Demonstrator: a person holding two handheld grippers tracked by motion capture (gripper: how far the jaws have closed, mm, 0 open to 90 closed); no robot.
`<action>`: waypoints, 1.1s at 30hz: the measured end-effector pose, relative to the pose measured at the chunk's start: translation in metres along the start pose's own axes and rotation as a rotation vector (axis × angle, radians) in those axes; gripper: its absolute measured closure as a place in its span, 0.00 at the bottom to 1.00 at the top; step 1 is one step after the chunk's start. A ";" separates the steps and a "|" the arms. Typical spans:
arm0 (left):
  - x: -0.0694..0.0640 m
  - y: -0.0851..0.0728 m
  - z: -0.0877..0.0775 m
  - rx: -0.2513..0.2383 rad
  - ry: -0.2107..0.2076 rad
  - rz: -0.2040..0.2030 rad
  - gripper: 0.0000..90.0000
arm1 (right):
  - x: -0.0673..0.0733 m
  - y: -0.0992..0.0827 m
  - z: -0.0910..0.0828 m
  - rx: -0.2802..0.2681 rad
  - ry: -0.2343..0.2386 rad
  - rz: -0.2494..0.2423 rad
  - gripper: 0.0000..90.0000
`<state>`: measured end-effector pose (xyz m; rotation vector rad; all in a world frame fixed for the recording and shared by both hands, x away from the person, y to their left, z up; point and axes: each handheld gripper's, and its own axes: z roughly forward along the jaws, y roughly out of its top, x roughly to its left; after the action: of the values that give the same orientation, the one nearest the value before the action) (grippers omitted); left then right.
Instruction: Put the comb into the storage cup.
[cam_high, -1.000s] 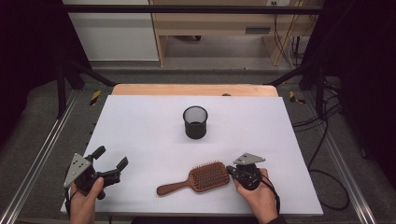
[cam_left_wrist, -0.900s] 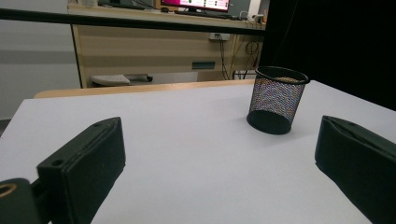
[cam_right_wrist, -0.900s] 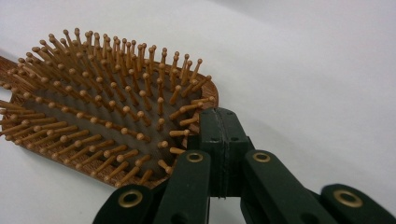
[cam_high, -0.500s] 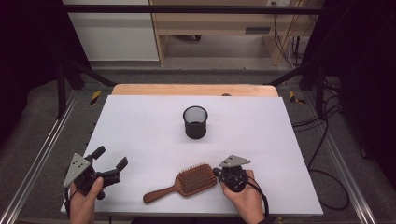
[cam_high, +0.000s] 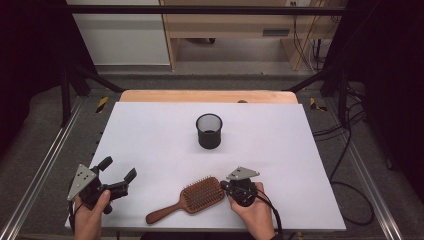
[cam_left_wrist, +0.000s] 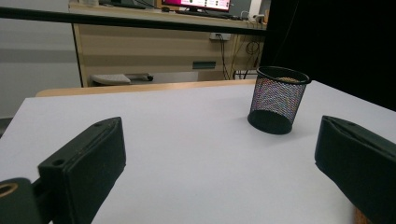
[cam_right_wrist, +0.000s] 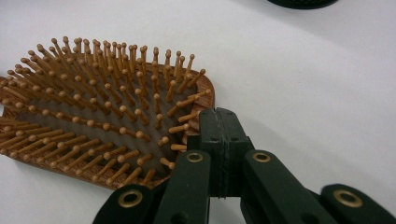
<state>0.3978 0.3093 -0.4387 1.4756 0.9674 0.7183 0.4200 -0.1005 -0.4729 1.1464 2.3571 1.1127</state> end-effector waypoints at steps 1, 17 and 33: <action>0.000 0.000 0.000 0.000 0.000 0.000 0.02 | 0.000 0.000 0.000 0.000 0.000 -0.001 1.00; -0.004 0.002 -0.002 0.000 0.012 0.018 0.03 | -0.024 -0.002 -0.027 -0.110 -0.033 0.034 0.93; -0.033 0.034 0.000 0.064 -0.046 0.130 0.03 | -0.083 -0.019 -0.090 -0.385 -0.100 0.024 0.07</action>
<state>0.3879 0.2805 -0.4023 1.6161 0.8723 0.7494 0.4138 -0.2179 -0.4335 1.0621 1.9456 1.4051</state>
